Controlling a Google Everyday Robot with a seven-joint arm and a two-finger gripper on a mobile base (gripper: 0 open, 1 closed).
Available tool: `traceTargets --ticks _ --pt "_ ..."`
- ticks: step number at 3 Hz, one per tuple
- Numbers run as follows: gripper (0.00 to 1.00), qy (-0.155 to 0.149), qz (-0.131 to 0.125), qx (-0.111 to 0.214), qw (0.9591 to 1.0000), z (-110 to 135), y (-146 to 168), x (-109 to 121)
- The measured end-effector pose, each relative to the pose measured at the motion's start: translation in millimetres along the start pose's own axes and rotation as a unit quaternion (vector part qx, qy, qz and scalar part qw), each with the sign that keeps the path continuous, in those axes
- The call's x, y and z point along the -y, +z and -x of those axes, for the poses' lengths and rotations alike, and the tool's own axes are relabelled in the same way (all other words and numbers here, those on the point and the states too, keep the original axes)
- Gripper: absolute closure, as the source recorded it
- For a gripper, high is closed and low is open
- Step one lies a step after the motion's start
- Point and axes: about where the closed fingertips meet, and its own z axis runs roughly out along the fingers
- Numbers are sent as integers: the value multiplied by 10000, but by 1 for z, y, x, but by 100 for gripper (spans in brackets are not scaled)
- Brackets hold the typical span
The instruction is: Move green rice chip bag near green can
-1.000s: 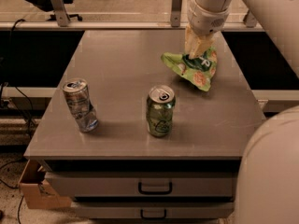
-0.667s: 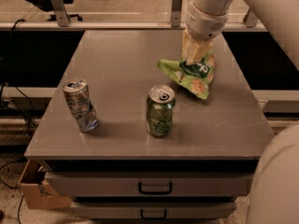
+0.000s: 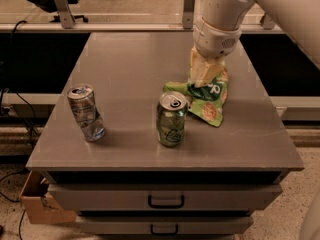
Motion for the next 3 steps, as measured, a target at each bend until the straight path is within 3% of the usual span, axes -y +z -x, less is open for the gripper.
traceTargets --ticks 3 --pt "100 52 172 127 9998 20 -5 -24"
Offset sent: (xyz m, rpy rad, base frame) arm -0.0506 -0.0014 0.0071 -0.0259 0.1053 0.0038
